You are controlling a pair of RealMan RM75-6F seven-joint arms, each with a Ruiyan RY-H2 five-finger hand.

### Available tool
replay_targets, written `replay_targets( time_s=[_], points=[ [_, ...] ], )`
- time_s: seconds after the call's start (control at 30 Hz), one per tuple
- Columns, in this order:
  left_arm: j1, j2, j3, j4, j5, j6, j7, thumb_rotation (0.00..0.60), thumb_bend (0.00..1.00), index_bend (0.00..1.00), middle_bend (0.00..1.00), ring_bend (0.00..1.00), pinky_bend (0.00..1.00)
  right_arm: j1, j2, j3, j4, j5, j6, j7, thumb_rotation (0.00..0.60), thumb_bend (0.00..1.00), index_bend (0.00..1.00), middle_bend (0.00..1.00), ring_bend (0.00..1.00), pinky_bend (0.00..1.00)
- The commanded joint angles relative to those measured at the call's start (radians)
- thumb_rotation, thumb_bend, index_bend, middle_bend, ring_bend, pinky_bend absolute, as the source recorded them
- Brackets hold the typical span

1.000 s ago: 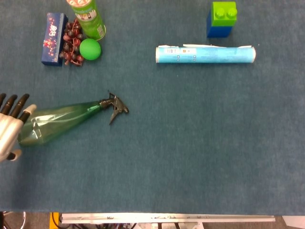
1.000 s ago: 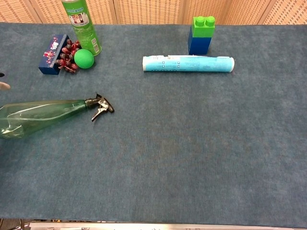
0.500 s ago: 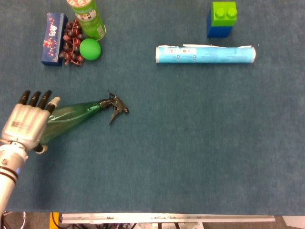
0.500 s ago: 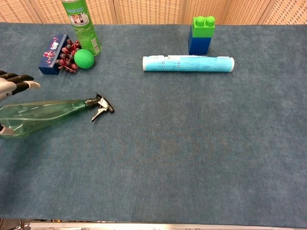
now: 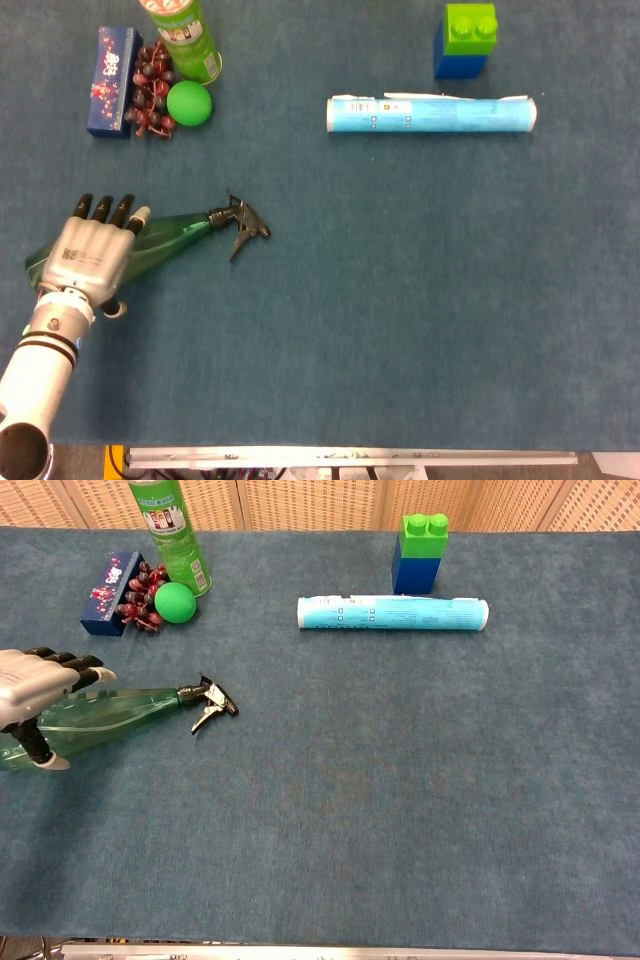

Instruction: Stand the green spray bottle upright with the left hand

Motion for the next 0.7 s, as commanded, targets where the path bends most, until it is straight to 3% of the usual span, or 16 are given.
replay_targets(
  time_s=[0.03,0.7],
  points=[
    [-0.01,-0.016,0.016,0.019,-0.012,0.004,0.004,0.586,0.09,0.04,0.0,0.0,0.03,-0.001,0.0,0.001,0.001,0.001,0.001,0.003,0.6,0.1,0.48,0.34,0.26,0.36],
    [-0.042,-0.057,0.078,0.086,-0.041,0.059,0.021,0.6,0.09,0.09,0.01,0.0,0.04,-0.002,0.0,0.001,0.001,0.0,0.003,0.002,0.6,0.1,0.48,0.34,0.26,0.36]
  ],
)
